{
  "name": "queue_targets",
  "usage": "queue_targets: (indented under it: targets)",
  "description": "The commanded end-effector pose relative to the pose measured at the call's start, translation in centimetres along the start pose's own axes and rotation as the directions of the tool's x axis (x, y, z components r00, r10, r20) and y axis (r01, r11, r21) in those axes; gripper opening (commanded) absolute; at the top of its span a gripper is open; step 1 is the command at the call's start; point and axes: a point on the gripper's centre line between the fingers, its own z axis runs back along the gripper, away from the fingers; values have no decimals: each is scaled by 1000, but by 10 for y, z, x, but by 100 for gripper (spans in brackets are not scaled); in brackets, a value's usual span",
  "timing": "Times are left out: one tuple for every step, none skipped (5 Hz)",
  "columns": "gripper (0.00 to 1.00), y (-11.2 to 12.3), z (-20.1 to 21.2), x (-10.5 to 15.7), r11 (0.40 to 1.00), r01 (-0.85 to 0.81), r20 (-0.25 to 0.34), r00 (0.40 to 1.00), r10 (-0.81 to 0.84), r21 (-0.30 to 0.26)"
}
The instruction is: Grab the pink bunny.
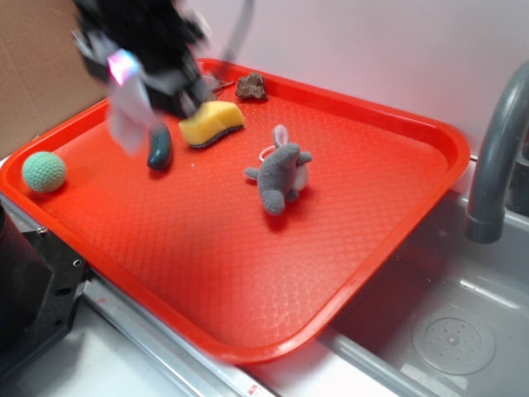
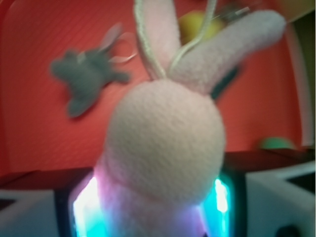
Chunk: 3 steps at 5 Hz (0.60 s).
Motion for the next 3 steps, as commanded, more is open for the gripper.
queue_targets:
  targets:
    - [0,45,41,-14,994,-74,96,992,81,-77]
    - [0,51,44,-18,991,-88,121,988,100,-100]
    - [0,51,41,-14,992,-84,125,987,96,-97]
